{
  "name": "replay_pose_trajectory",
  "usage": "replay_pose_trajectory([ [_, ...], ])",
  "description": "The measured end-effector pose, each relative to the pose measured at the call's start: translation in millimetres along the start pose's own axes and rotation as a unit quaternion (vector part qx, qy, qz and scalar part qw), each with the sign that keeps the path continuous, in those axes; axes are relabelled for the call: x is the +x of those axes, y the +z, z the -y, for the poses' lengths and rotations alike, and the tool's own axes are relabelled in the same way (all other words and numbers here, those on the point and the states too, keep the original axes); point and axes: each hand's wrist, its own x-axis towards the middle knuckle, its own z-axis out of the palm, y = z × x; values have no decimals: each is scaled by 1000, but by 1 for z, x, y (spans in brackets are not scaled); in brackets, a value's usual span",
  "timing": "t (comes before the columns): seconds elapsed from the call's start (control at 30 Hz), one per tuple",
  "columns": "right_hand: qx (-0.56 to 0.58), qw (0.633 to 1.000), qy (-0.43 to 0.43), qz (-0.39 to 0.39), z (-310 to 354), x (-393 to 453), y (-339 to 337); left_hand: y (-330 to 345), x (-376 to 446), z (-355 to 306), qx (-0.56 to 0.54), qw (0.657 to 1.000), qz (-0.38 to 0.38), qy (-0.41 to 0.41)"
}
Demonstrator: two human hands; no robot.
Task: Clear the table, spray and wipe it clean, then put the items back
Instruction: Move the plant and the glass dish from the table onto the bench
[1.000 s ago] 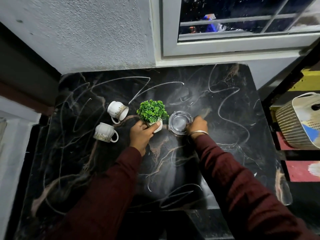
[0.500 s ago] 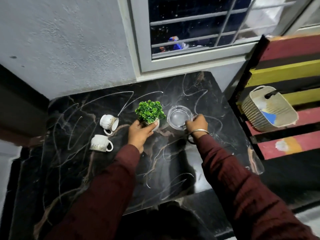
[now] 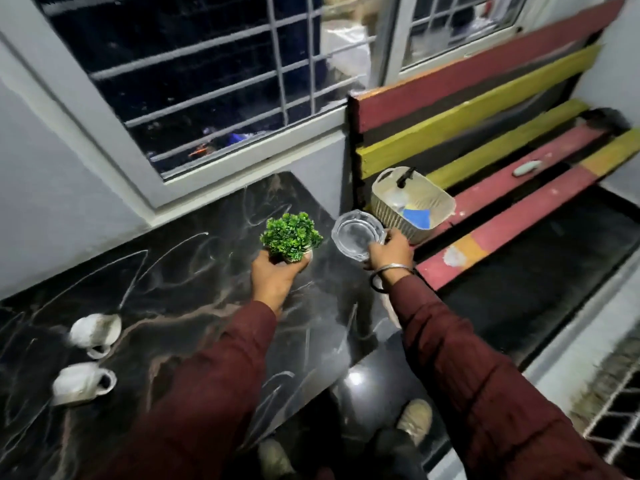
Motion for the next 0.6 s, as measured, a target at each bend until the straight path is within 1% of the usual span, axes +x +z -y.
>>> replay_pose_trajectory([
  [0.13, -22, 999, 4, -28, -8, 51, -89, 106, 1, -4, 29, 1000, 2, 11],
  [0.3, -3, 998, 22, -54, -37, 122, -169, 220, -2, -6, 34, 999, 19, 16],
  [0.43, 30, 996, 42, -76, -77, 186, -201, 286, 3, -6, 58, 997, 50, 22],
  [0.5, 40, 993, 73, -89, -106, 220, -205, 310, 5, -6, 70, 995, 65, 23],
  [0.6, 86, 982, 130, -103, -140, 267, -212, 351, 15, -5, 68, 994, 84, 22],
])
